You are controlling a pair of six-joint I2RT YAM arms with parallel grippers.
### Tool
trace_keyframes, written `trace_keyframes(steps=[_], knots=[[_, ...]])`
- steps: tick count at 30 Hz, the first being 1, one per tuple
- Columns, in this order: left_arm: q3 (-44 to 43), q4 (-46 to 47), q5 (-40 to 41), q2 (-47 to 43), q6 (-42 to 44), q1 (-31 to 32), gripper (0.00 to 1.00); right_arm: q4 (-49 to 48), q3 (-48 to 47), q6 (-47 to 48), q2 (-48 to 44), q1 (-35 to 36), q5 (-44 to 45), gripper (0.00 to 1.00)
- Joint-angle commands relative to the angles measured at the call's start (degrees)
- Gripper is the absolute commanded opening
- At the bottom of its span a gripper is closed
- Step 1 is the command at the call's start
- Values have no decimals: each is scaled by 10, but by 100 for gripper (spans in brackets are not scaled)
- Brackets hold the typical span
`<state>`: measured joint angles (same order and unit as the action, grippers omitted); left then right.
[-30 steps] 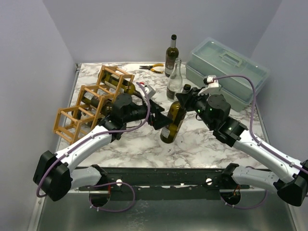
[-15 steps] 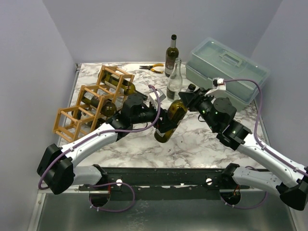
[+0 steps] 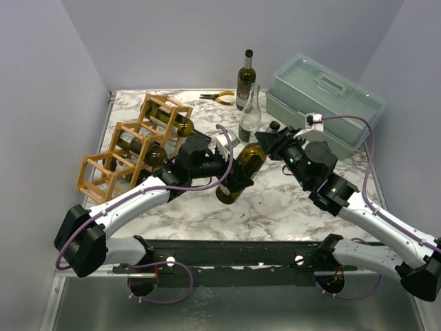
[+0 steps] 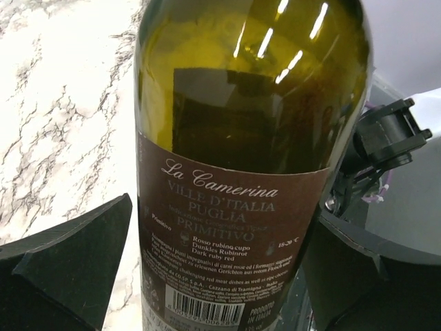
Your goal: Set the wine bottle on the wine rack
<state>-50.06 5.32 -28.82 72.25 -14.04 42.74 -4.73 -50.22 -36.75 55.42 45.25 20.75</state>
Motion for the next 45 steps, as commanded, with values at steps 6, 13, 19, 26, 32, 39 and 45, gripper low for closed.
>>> trace_keyframes(steps=[6, 13, 19, 26, 32, 39, 45], knots=[[-14, -42, 70, -2, 63, 9, 64, -77, -11, -60, -25, 2, -5, 0], [-16, -96, 167, -42, 161, 14, 0, -34, 0, 13, -43, 2, -60, 28], [-6, -127, 212, -80, 263, 35, 0, 66, -8, 164, -56, 2, -109, 70], [-30, -192, 206, -76, 307, 48, 0, 237, -44, 465, -67, 2, -230, 92], [-53, -234, 127, -58, 303, 48, 0, 334, -15, 720, -116, 2, -277, 97], [-83, -279, 56, -16, 288, 48, 0, 389, 15, 930, -173, 2, -340, 100], [-96, -291, -3, -1, 276, 49, 0, 435, 2, 1007, -129, 2, -387, 96]])
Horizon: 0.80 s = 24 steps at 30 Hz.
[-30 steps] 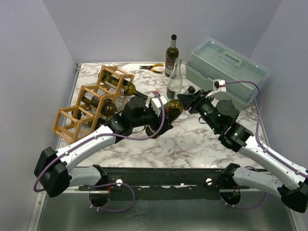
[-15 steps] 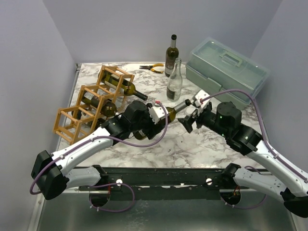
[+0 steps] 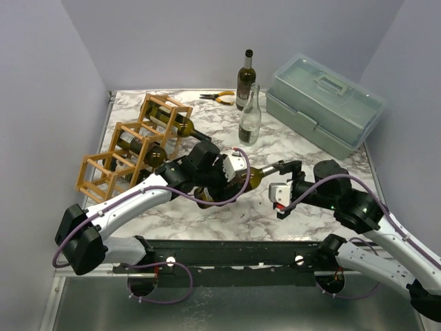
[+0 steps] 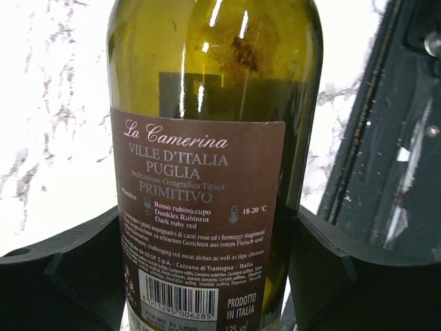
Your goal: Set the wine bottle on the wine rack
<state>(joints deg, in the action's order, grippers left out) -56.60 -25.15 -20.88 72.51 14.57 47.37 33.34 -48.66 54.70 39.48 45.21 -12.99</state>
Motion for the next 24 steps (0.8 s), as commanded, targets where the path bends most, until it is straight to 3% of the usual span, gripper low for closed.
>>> trace_keyframes(steps=[1, 7, 16, 24], knots=[[-32, 13, -91, -3, -11, 2, 0, 49, -11, 98, 36, 3, -52, 95], [-33, 12, -130, -3, -16, 2, 0, 40, -10, 133, 69, 9, -40, 90], [-38, 12, -167, 9, -27, 2, 0, 20, 7, 189, 127, 59, 59, 80], [-33, 12, -170, 1, -20, 4, 0, -42, 55, 227, 132, 81, 126, 58]])
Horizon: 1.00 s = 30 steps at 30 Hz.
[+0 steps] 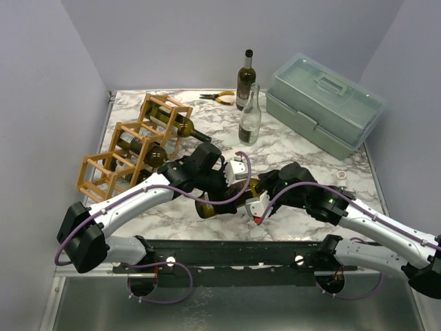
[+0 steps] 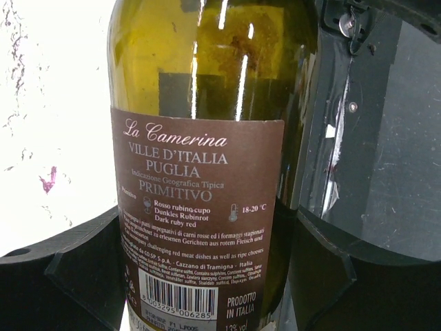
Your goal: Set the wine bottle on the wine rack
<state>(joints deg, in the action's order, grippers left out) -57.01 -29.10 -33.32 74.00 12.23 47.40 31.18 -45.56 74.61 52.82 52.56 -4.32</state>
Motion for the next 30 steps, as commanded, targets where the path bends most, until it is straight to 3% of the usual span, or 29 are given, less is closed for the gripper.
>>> trace_keyframes(steps=[1, 4, 8, 11, 13, 14, 16, 18, 20, 22, 30], knots=[[-28, 51, -46, -14, 3, 3, 0, -23, 27, 31, -2, 9, 40, 54], [-28, 52, -49, -14, 4, 3, 0, -21, 31, 40, -5, 9, 58, 38], [-27, 51, -66, -17, 5, 4, 0, -21, 41, 53, -8, 10, 66, 27], [-29, 52, -55, -18, 4, 5, 0, -17, 37, 49, -8, 10, 49, 1], [-33, 52, -33, -18, -5, 5, 11, -15, 32, 32, -9, 10, 30, 0], [-36, 52, -15, -18, -10, 4, 29, -11, 28, 21, -10, 10, 16, 0], [-39, 54, 16, -19, -20, 4, 52, 1, 22, -1, -10, 10, -1, 0], [-39, 52, 27, -27, -18, 3, 64, 6, 18, -34, -9, 10, -15, 0], [-33, 53, 33, -45, -8, 4, 84, 12, 12, -65, -7, 10, -31, 0], [-28, 53, 43, -67, 6, 4, 94, 13, 10, -95, -9, 10, -46, 0], [23, 93, 95, -184, 55, -1, 98, 9, 6, -176, -7, 13, -70, 0]])
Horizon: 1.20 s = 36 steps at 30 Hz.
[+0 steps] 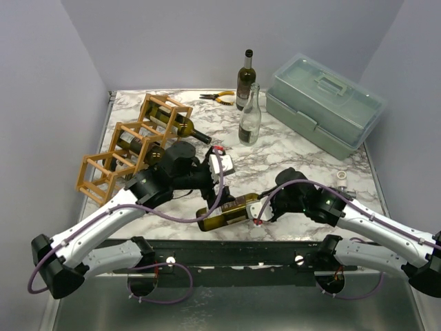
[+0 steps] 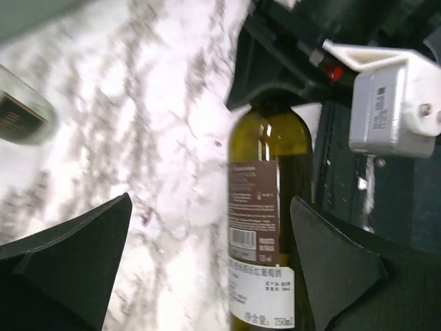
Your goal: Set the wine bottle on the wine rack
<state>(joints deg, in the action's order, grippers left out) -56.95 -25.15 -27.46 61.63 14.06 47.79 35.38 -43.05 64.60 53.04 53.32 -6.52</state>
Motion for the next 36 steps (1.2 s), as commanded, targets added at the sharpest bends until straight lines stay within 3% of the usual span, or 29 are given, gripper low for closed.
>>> trace_keyframes(steps=[1, 9, 15, 23, 29, 36], knots=[[27, 63, 50, -78, 36, -5, 98, -38, -22, -93, -8, 5, -53, 0], [63, 193, 250, -207, 11, -9, 99, -101, -42, -271, 26, 6, -126, 1], [-3, 213, 363, -235, -35, -9, 99, -203, -49, -430, 53, 21, -203, 0], [-68, 244, 406, -216, -6, -9, 99, -234, -119, -566, 141, 80, -203, 0], [-69, 291, 495, -196, 19, -9, 99, -269, -167, -712, 223, 141, -154, 0], [-37, 287, 521, -228, 49, -9, 99, -303, -236, -840, 323, 163, -157, 0]])
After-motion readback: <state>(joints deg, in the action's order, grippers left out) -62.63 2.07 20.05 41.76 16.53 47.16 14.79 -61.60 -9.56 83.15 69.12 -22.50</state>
